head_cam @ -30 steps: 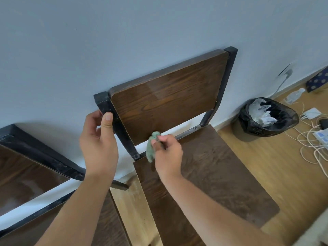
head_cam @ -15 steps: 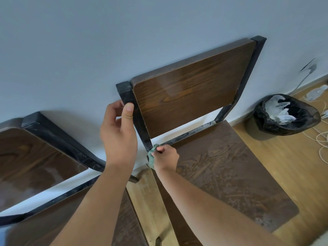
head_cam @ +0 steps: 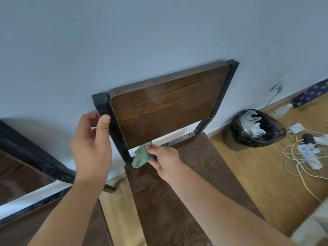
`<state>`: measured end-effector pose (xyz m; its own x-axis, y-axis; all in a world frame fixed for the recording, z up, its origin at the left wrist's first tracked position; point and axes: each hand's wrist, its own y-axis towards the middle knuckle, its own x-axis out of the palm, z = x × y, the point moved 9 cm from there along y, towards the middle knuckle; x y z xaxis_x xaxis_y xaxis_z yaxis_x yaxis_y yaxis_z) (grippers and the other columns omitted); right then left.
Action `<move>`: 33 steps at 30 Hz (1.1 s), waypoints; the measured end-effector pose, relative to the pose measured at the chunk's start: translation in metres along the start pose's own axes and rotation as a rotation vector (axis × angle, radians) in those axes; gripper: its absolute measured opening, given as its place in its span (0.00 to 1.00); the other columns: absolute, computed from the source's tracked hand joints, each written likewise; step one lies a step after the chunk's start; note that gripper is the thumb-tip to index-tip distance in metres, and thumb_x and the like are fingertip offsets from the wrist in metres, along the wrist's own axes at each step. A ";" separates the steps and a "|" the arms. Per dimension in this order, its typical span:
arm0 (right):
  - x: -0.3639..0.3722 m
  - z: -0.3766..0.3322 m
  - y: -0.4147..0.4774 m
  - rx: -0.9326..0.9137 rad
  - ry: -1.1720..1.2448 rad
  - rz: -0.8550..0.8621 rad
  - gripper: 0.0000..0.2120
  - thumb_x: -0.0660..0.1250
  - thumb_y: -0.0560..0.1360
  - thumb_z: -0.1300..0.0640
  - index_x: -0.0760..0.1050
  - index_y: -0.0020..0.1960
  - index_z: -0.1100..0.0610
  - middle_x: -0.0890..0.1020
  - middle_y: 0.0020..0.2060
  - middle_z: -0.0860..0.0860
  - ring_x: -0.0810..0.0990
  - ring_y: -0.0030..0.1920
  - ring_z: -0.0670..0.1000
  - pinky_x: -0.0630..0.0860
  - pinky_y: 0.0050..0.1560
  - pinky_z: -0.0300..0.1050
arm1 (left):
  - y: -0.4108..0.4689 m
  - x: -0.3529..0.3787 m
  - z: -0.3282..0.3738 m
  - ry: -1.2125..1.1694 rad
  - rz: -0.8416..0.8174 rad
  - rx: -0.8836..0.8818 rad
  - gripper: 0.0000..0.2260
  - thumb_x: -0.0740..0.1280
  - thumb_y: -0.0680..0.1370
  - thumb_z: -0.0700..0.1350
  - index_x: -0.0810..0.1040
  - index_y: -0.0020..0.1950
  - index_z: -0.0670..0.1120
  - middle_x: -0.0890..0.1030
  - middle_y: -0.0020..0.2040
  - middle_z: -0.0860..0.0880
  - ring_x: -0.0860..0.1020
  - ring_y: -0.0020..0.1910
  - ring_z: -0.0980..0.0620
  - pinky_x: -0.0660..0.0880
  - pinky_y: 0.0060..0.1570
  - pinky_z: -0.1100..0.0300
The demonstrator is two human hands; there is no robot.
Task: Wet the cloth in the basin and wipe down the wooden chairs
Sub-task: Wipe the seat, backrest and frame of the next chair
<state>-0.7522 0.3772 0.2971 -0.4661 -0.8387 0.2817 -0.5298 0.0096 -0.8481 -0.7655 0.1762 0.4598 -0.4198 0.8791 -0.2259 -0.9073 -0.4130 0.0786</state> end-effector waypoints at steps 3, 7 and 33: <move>-0.076 -0.059 0.014 -0.178 -0.058 0.275 0.09 0.72 0.74 0.66 0.79 0.53 0.64 0.82 0.56 0.63 0.83 0.57 0.60 0.81 0.57 0.53 | -0.001 0.000 0.000 0.014 -0.003 -0.006 0.12 0.61 0.83 0.60 0.75 0.59 0.54 0.82 0.50 0.56 0.81 0.55 0.48 0.79 0.62 0.43; -0.155 -0.118 0.022 -0.268 -0.082 0.514 0.13 0.67 0.77 0.63 0.76 0.61 0.64 0.79 0.62 0.63 0.79 0.62 0.62 0.78 0.59 0.55 | 0.000 0.000 0.001 0.036 0.002 0.008 0.10 0.61 0.83 0.59 0.75 0.58 0.55 0.82 0.50 0.53 0.81 0.52 0.46 0.78 0.60 0.41; -0.004 -0.085 -0.086 -0.881 -0.029 0.404 0.08 0.75 0.71 0.66 0.83 0.46 0.55 0.85 0.46 0.50 0.85 0.49 0.47 0.81 0.50 0.35 | 0.001 0.002 -0.003 -0.043 0.000 -0.029 0.04 0.62 0.82 0.58 0.76 0.55 0.64 0.83 0.49 0.67 0.82 0.53 0.59 0.77 0.55 0.61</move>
<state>-0.7652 0.4259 0.4076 -0.7184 -0.6953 0.0216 -0.6797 0.6949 -0.2348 -0.7672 0.1772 0.4566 -0.4211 0.8882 -0.1838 -0.9064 -0.4193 0.0507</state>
